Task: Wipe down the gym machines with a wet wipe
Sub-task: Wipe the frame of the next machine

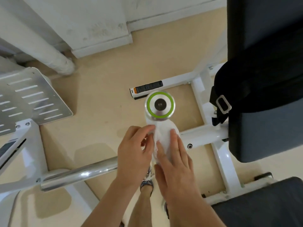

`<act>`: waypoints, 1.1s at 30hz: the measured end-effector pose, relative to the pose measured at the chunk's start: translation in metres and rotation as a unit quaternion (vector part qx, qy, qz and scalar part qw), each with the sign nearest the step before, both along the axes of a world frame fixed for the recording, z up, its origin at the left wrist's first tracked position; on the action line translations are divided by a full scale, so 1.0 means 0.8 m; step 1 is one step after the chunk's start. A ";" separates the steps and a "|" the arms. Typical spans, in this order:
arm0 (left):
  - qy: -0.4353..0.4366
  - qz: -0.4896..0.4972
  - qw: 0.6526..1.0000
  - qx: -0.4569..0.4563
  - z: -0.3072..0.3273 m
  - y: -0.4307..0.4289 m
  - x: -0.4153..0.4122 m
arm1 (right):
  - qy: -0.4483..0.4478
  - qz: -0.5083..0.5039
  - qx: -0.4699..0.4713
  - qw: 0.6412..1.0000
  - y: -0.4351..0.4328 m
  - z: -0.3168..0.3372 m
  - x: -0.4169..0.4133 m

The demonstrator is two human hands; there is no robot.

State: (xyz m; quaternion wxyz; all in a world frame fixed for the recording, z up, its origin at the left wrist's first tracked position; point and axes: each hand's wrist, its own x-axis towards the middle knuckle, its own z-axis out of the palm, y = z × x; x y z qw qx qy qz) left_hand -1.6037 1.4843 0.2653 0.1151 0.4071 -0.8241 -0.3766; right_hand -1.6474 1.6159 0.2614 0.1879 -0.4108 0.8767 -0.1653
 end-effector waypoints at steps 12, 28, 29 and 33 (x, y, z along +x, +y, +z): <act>-0.088 -0.020 0.995 -0.039 -0.009 0.065 0.011 | -0.045 -0.010 -0.078 0.996 0.044 -0.003 -0.003; -0.184 -0.122 0.967 -0.130 -0.005 0.165 0.091 | 0.026 -0.002 -0.024 0.999 0.094 -0.007 0.034; -0.179 -0.125 0.967 -0.133 -0.007 0.154 0.085 | 0.029 0.009 -0.030 0.999 0.087 -0.008 0.029; -0.123 -0.103 0.985 -0.069 -0.020 0.139 0.076 | 0.043 0.036 -0.036 0.998 0.092 -0.009 0.032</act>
